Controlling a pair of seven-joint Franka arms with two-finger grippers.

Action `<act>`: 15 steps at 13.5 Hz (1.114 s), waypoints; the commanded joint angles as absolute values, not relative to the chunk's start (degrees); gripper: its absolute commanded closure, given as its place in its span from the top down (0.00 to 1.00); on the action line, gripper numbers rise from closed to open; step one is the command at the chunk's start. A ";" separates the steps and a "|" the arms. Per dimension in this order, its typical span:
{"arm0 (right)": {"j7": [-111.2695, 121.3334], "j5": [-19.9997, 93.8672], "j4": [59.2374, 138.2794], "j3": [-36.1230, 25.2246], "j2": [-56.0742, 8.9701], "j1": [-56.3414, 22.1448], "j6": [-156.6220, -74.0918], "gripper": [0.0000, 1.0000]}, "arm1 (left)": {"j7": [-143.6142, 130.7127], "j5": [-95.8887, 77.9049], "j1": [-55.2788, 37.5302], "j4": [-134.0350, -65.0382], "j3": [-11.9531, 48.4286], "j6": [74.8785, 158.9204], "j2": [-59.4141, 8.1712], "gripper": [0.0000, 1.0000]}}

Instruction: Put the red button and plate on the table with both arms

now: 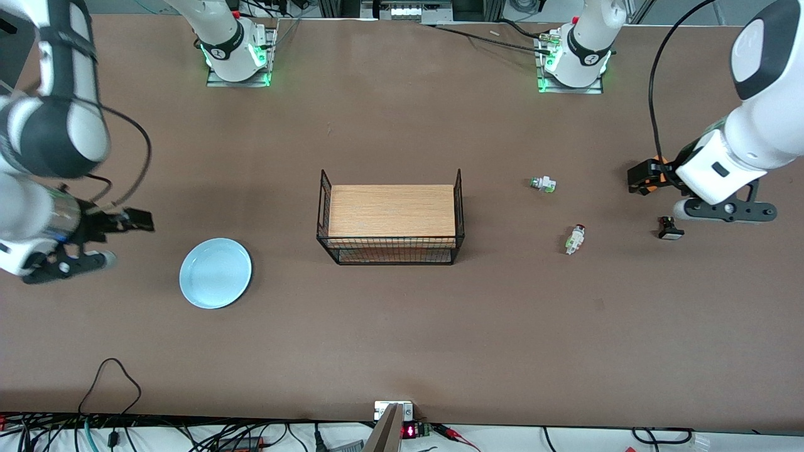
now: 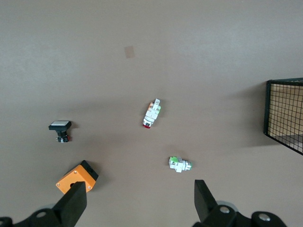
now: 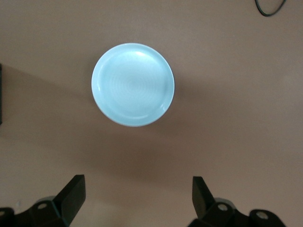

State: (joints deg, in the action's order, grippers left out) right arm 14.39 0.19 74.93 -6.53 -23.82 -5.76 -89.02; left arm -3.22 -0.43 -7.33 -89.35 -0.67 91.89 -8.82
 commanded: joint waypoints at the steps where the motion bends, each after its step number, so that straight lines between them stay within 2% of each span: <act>1: 13.54 -0.88 73.39 -6.68 -18.83 -5.80 -82.37 1.00 | -3.60 -0.97 -9.49 -85.27 -0.70 89.65 -9.14 1.00; 4: 13.71 -0.97 73.91 -6.59 -14.78 -5.71 -79.19 1.00 | -3.34 0.78 -9.49 -83.42 -0.88 89.65 -9.23 1.00; 9: 13.18 -0.70 81.72 -6.50 -5.12 -5.01 -80.24 1.00 | -3.08 3.52 -9.23 -82.18 -1.23 88.68 -8.97 1.00; 12: 13.71 -0.35 88.57 -6.07 1.04 -4.75 -85.24 1.00 | -2.90 2.99 -6.61 -83.05 -1.76 88.51 -8.53 1.00; 15: 13.62 -0.53 91.14 -4.05 2.81 -4.40 -84.64 1.00 | -2.38 2.02 -4.49 -86.46 -1.76 88.94 -5.21 1.00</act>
